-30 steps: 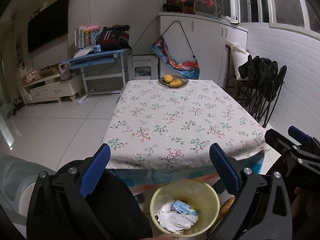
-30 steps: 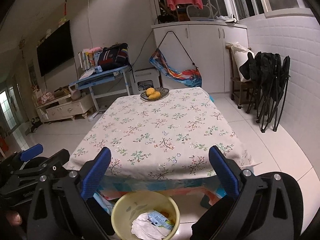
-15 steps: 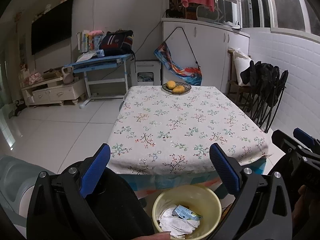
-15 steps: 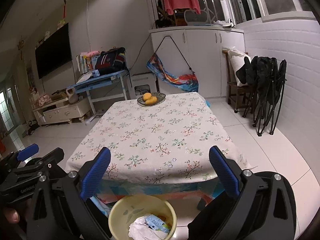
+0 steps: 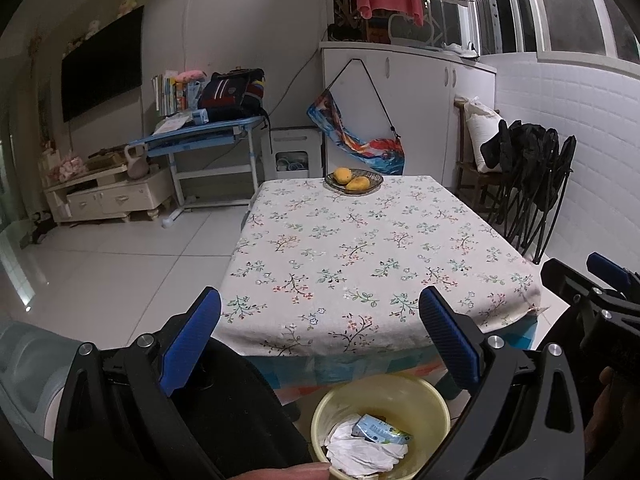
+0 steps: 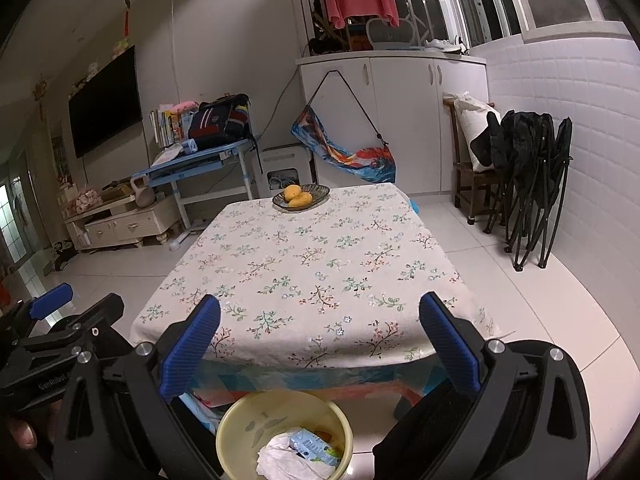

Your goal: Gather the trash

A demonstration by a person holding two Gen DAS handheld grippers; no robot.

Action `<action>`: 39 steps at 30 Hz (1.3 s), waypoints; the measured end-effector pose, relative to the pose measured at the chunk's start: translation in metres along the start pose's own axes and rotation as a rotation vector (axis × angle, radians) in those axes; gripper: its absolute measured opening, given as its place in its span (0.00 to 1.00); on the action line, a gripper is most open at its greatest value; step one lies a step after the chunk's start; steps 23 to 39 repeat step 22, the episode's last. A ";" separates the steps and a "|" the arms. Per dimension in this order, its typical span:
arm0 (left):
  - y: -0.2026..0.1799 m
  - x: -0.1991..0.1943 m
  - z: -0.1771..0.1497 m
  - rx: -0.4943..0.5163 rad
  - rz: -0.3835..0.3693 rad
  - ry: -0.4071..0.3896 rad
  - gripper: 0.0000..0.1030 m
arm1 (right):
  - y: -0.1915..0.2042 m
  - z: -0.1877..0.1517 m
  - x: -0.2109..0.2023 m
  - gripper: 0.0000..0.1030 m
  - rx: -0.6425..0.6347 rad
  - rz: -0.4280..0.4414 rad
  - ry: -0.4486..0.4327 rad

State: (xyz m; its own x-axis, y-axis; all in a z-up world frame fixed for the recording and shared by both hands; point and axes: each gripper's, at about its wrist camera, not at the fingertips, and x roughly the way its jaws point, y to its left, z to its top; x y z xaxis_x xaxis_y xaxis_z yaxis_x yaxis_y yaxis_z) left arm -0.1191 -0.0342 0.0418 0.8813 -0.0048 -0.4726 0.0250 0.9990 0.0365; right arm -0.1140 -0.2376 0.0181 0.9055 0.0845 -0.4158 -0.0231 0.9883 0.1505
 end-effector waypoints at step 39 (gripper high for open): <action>0.022 0.045 0.024 -0.030 -0.018 0.128 0.93 | -0.007 0.026 0.047 0.93 0.030 0.057 0.120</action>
